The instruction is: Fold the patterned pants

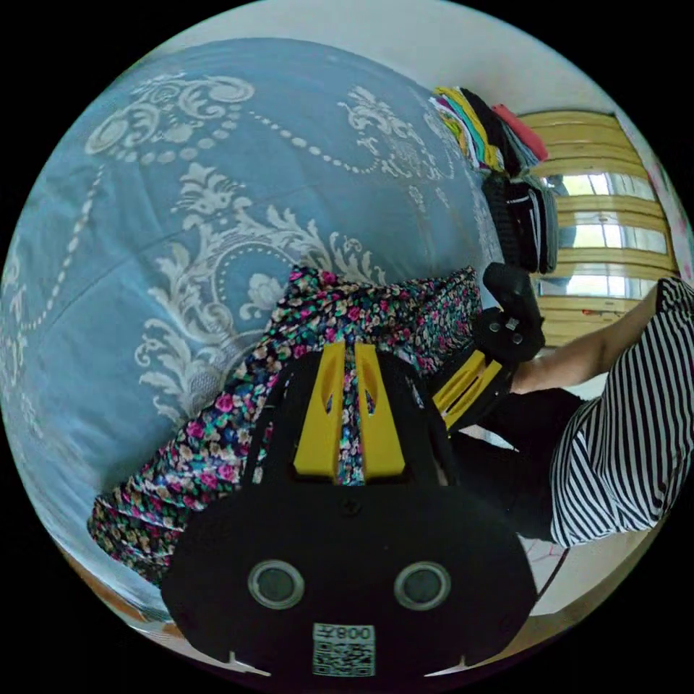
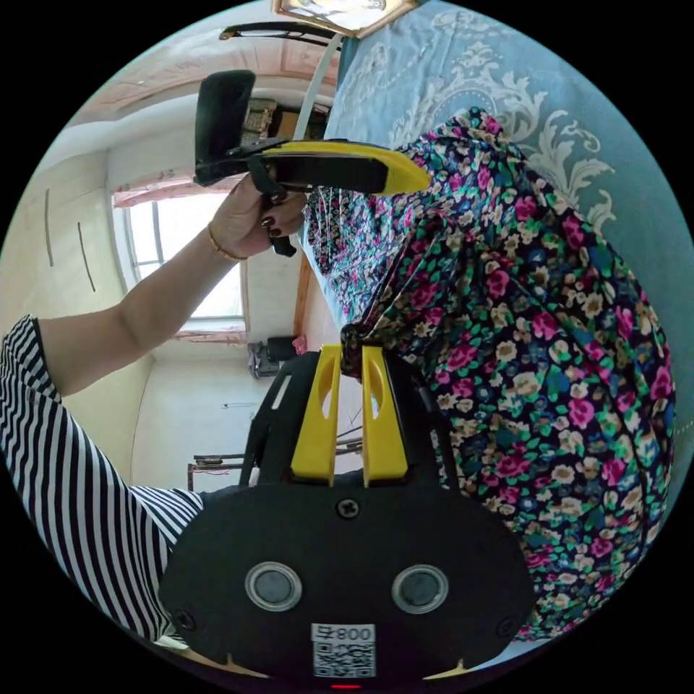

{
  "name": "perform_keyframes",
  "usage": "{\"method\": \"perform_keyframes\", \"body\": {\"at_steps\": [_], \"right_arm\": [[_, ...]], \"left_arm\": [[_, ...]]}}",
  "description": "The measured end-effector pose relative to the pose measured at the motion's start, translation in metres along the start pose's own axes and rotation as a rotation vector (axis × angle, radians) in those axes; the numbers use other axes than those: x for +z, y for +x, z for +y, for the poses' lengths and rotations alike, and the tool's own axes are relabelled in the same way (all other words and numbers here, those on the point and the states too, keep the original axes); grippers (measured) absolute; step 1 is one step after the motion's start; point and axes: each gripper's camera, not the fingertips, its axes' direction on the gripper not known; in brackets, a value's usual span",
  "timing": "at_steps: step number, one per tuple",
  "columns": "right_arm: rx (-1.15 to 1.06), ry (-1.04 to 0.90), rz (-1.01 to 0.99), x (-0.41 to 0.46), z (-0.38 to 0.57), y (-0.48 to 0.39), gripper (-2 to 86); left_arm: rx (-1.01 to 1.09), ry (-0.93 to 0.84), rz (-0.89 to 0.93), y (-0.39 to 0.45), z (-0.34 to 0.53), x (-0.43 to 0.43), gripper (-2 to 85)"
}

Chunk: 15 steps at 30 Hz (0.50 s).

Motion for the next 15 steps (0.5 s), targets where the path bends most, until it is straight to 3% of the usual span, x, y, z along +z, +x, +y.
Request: {"method": "perform_keyframes", "body": {"at_steps": [5,10,15], "right_arm": [[-0.048,-0.055,0.004,-0.012,-0.016,-0.009,8.4],[-0.078,-0.126,0.008,-0.023,-0.042,-0.007,8.2],[-0.064,-0.091,0.137,-0.036,-0.087,0.018,5.8]], "left_arm": [[-0.056,0.179,0.11,0.005,0.057,-0.01,2.2],[-0.043,0.101,0.153,0.012,0.092,0.014,1.1],[-0.215,0.063,0.105,-0.015,0.146,0.028,0.2]]}}
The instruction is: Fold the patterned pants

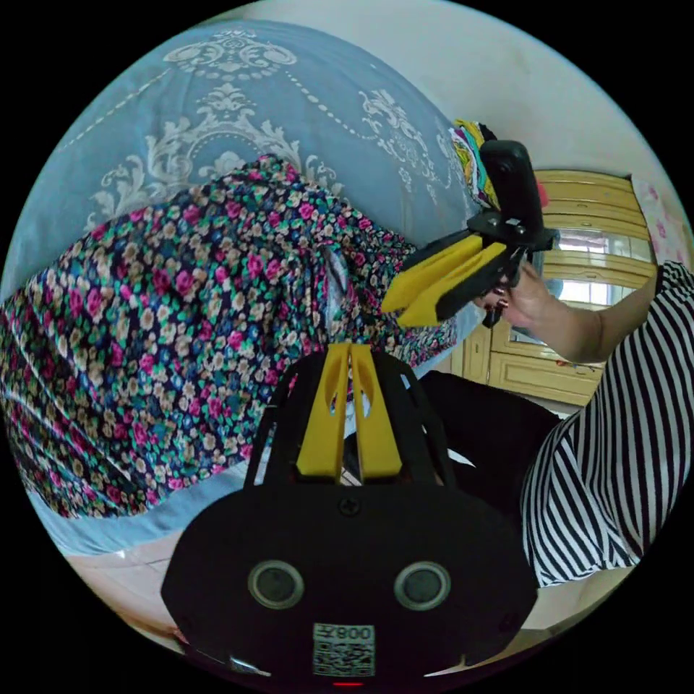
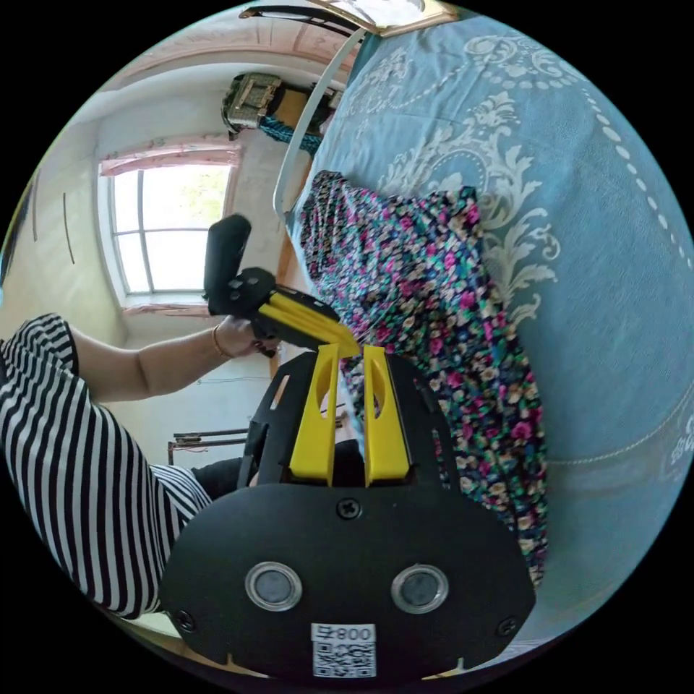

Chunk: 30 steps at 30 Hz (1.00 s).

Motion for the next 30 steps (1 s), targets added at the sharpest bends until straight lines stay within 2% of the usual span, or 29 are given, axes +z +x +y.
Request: {"method": "perform_keyframes", "body": {"at_steps": [4,9,11,14,19,21,23,24,26,28,30], "right_arm": [[-0.012,-0.066,0.032,0.012,-0.044,0.021,3.1],[-0.108,-0.094,0.061,0.026,-0.084,0.019,0.8],[-0.113,-0.173,0.098,0.046,-0.103,0.031,0.4],[-0.121,-0.172,0.052,0.043,-0.12,0.037,0.2],[-0.213,-0.053,0.034,-0.004,-0.105,0.019,0.2],[-0.194,-0.089,0.061,0.0,-0.099,0.025,0.2],[-0.109,-0.258,0.14,0.026,-0.101,0.051,0.4],[-0.087,-0.297,0.129,0.031,-0.102,0.057,0.5],[-0.134,-0.19,0.045,0.006,-0.1,0.052,0.9],[-0.15,-0.134,0.097,-0.02,-0.091,0.047,1.7],[-0.135,-0.103,0.18,-0.046,-0.075,0.049,3.1]], "left_arm": [[-0.065,-0.047,-0.083,-0.017,0.028,0.007,0.1],[-0.061,0.119,-0.055,-0.013,0.057,-0.001,0.1],[-0.05,0.107,-0.055,-0.015,0.062,0.008,0.1],[-0.101,0.016,-0.165,-0.031,0.075,0.03,0.1],[-0.201,0.183,-0.096,-0.045,0.109,0.019,0.2],[-0.215,0.168,-0.108,-0.05,0.116,0.027,0.2],[-0.25,0.114,-0.14,-0.059,0.121,0.043,0.3],[-0.275,0.134,-0.125,-0.064,0.127,0.047,0.4],[-0.345,0.186,-0.054,-0.069,0.139,0.045,0.5],[-0.352,0.287,0.052,-0.066,0.156,0.043,0.8],[-0.386,0.297,0.223,-0.062,0.176,0.061,1.6]]}}
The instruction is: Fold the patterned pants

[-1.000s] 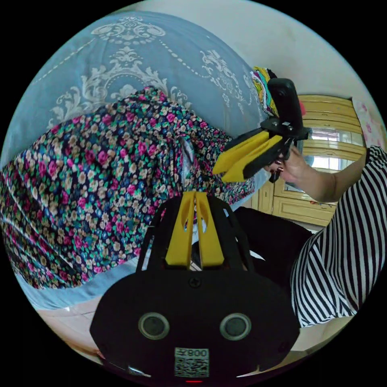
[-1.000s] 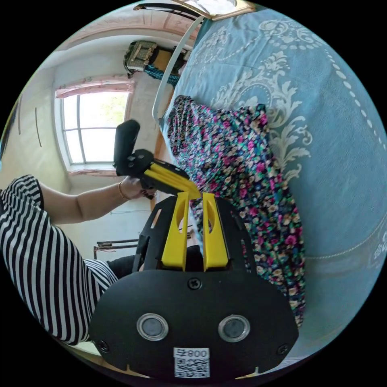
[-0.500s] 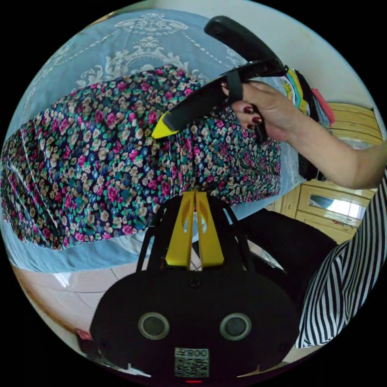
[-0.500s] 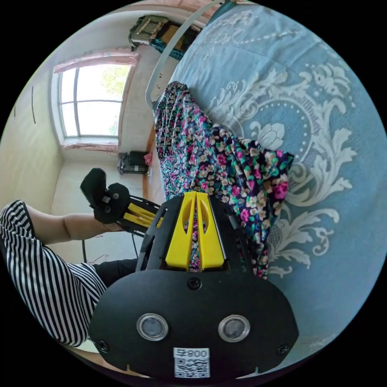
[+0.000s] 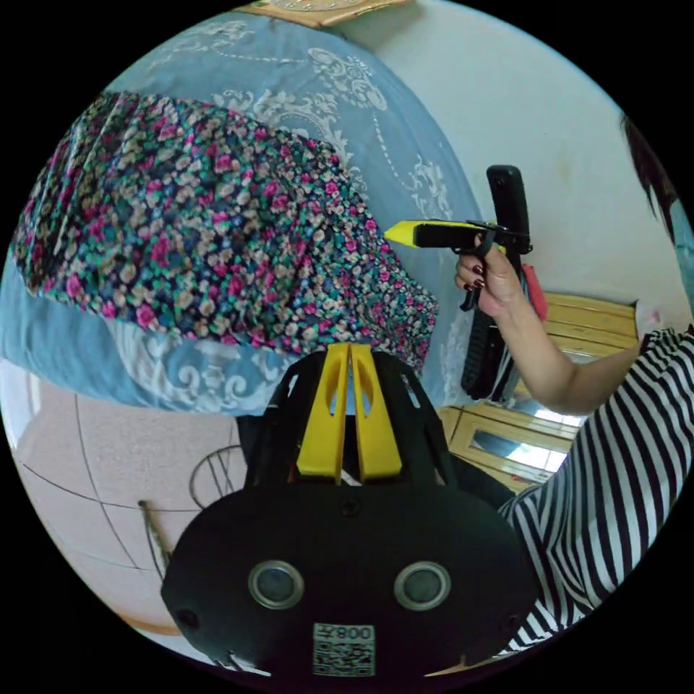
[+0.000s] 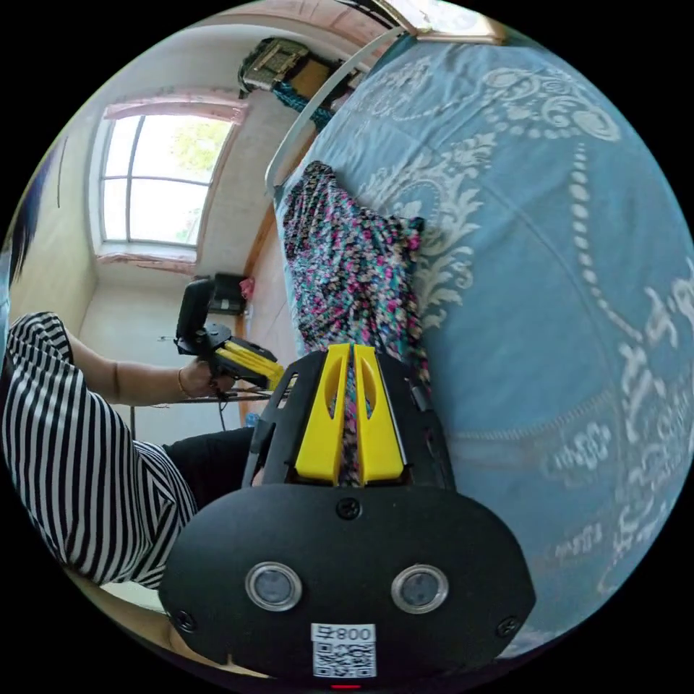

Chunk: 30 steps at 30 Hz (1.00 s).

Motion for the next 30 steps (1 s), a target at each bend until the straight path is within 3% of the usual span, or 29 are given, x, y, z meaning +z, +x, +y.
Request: {"method": "perform_keyframes", "body": {"at_steps": [6,9,30], "right_arm": [[0.132,-0.141,0.034,-0.029,0.065,0.04,8.1],[0.119,-0.214,0.051,-0.027,0.075,0.048,8.4],[0.04,-0.248,0.062,-0.007,0.052,0.084,7.2]], "left_arm": [[-0.159,-0.168,0.348,-0.022,0.048,0.074,5.9],[-0.209,-0.175,0.434,-0.031,0.058,0.101,7.2],[-0.336,-0.057,0.53,-0.083,0.082,0.125,2.0]]}}
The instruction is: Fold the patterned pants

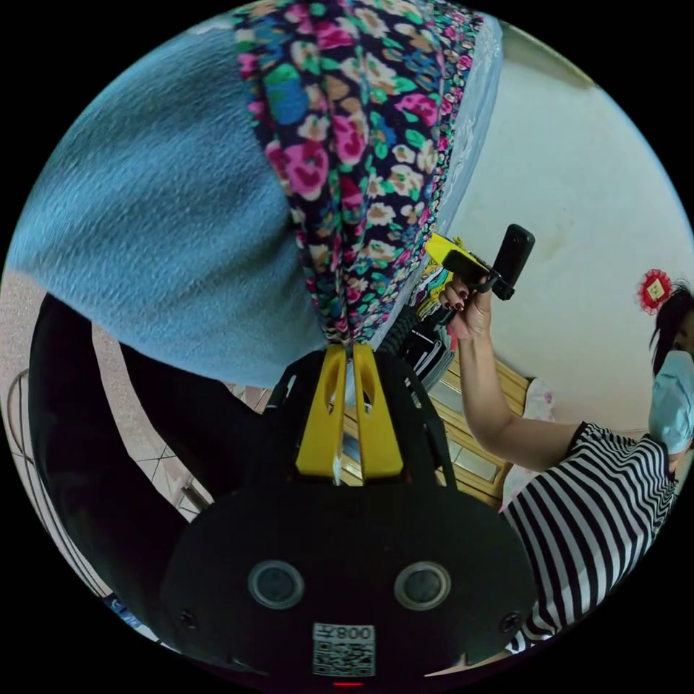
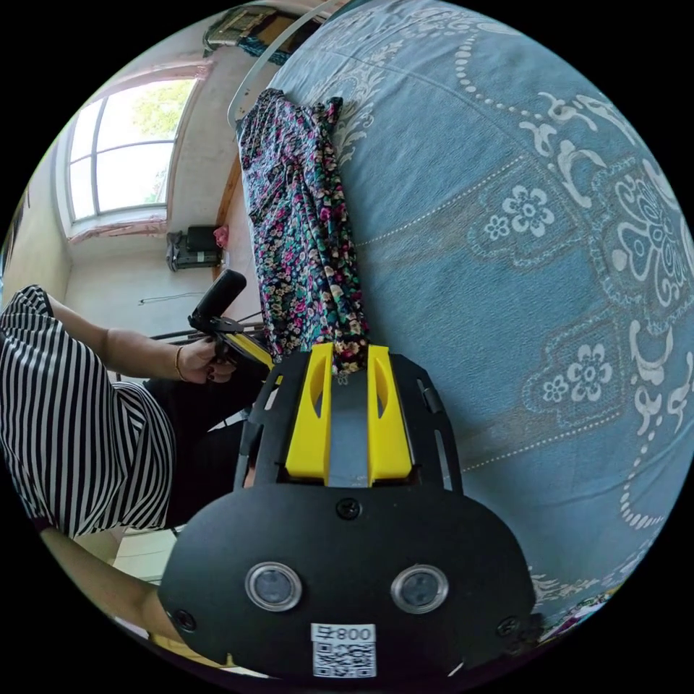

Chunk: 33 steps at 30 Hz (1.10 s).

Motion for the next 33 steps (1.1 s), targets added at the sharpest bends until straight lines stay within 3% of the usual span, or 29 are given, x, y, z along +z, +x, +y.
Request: {"method": "perform_keyframes", "body": {"at_steps": [20,25,33], "right_arm": [[0.12,-0.015,-0.132,-0.026,0.02,0.025,2.1],[0.025,0.021,-0.15,-0.048,-0.014,-0.001,2.1],[-0.235,0.082,-0.2,-0.071,-0.124,-0.052,2.0]], "left_arm": [[0.117,-0.127,0.027,0.025,0.041,-0.042,1.1],[0.179,-0.075,0.091,0.046,0.052,-0.089,1.1],[0.347,0.154,0.101,0.081,0.065,-0.235,1.0]]}}
